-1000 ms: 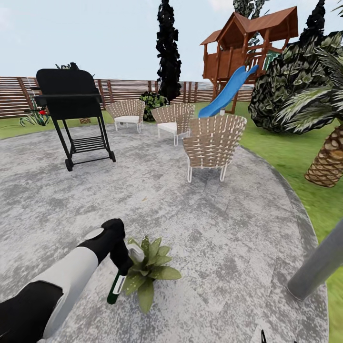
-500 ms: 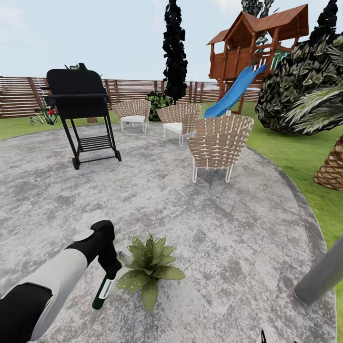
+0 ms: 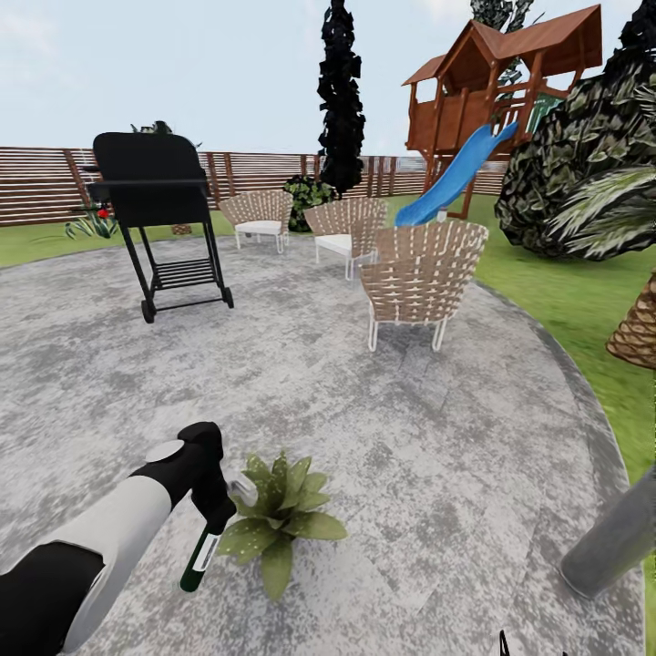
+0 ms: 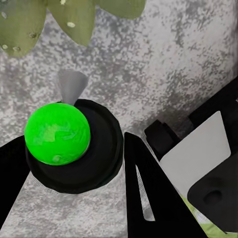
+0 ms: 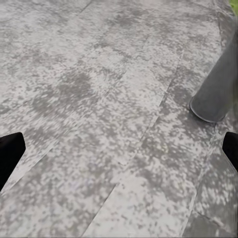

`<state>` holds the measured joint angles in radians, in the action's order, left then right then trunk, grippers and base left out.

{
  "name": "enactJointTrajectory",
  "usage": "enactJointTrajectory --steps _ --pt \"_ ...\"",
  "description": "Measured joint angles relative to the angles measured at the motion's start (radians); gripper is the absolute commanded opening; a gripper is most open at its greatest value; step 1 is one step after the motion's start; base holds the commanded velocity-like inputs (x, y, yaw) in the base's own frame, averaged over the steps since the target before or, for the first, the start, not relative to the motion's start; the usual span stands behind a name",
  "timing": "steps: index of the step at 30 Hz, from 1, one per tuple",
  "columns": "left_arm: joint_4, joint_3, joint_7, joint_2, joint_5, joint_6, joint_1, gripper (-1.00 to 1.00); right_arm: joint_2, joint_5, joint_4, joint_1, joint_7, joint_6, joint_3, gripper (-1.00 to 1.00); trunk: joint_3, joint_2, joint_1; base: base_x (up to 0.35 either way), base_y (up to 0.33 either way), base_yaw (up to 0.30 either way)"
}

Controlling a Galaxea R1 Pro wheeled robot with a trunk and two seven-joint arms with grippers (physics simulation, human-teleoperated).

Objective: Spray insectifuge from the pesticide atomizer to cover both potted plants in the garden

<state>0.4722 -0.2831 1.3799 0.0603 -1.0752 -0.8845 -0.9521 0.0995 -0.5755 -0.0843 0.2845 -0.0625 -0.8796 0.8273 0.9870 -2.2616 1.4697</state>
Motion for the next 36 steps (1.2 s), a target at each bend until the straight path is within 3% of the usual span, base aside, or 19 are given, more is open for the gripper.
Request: enactJointTrajectory --steps 10,15,19,21,24,26,28,32,36 --pt "0.018 -0.001 0.009 -0.003 0.0 0.002 -0.016 -1.0 0.0 0.0 0.0 0.0 0.0 0.0 0.0 1.0 0.0 0.0 0.0 0.034 -0.19 0.0" --pt "0.016 -0.005 0.012 -0.041 -0.001 0.004 -0.047 -1.0 0.0 0.0 0.0 0.0 0.0 0.0 0.0 1.0 0.0 0.0 0.0 0.0 -0.006 0.0" --pt "0.01 -0.009 0.012 -0.055 0.0 0.005 -0.074 -1.0 0.0 0.0 0.0 0.0 0.0 0.001 0.0 1.0 0.0 0.0 0.0 0.0 0.0 0.0" --pt "0.01 -0.037 0.016 -0.058 0.002 0.005 -0.078 -1.0 0.0 0.0 0.0 0.0 0.0 0.0 0.0 1.0 0.0 0.0 0.0 0.0 0.0 0.0" --pt "0.014 -0.065 0.089 -0.058 -0.001 0.007 -0.081 -1.0 0.0 0.0 0.0 0.0 0.0 0.0 0.0 1.0 0.0 0.0 0.0 0.0 0.0 0.0" --pt "0.017 -0.07 0.131 -0.058 -0.024 0.014 -0.083 -1.0 0.0 0.0 0.0 0.0 0.0 0.0 0.0 1.0 0.0 0.0 0.0 0.0 0.0 0.0" --pt "0.016 -0.07 0.148 -0.058 -0.052 0.017 -0.084 -1.0 0.0 0.0 0.0 0.0 0.0 0.0 0.0 1.0 0.0 0.0 0.0 0.0 0.0 -0.014" --pt "0.017 -0.074 0.18 -0.059 -0.07 0.02 -0.085 -1.0 0.0 0.0 0.0 0.0 0.0 0.0 0.0 1.0 0.0 0.0 0.0 0.0 0.0 -0.203" --pt "0.019 -0.115 0.181 -0.063 -0.074 0.042 -0.085 -1.0 0.0 0.0 0.0 0.0 0.0 0.0 0.0 1.0 0.0 0.0 0.0 0.0 0.0 -0.251"
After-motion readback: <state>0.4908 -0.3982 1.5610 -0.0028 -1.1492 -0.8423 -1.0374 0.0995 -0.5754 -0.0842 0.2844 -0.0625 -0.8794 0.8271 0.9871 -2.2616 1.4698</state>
